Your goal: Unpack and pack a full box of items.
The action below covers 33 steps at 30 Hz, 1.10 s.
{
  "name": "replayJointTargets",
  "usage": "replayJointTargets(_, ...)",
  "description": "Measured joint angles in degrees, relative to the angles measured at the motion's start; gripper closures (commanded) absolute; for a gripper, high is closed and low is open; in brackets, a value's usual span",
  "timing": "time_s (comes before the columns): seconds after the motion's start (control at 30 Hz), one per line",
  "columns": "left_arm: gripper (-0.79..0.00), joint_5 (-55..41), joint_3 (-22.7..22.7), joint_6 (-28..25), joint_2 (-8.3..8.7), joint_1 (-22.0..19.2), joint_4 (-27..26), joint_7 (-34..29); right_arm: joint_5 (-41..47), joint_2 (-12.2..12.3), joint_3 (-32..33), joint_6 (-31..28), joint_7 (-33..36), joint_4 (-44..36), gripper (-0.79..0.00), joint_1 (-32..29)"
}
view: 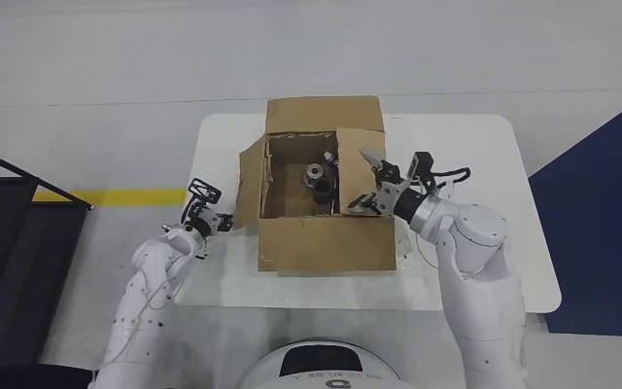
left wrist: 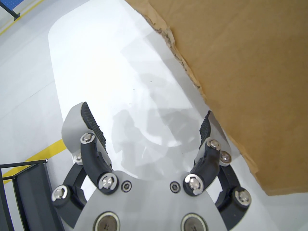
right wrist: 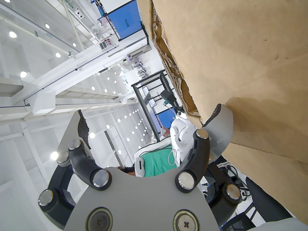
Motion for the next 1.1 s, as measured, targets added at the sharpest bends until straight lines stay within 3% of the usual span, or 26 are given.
replayJointTargets(0.17,-0.785,-2.2,0.8,-2.6,0.09,-0.6,1.1,3.6,0.4,0.4,-0.9,0.6,-0.7,0.2,-0.785,0.3)
replayJointTargets(0.4,-0.785,-10.9,-4.1,-9.1,1.03,-0.7,3.9,10.9,0.2,0.8,-2.1,1.6,-4.2,2.0,-0.785,1.2)
replayJointTargets(0.57,-0.785,-12.7,-6.4,-10.4,1.64,-0.3,3.3,13.6,1.4,1.2,-2.2,1.0,-4.8,1.9,-0.785,0.9)
replayJointTargets(0.9,-0.785,-14.4,-6.8,-11.5,2.25,-0.5,-7.3,14.6,1.6,1.4,-2.3,-5.2,-13.2,-7.5,-0.785,-5.4)
replayJointTargets(1.1,-0.785,-15.1,-1.0,-11.8,1.88,-4.0,-11.5,9.1,2.8,1.7,-0.9,-12.9,-14.6,-14.0,-0.785,-11.4)
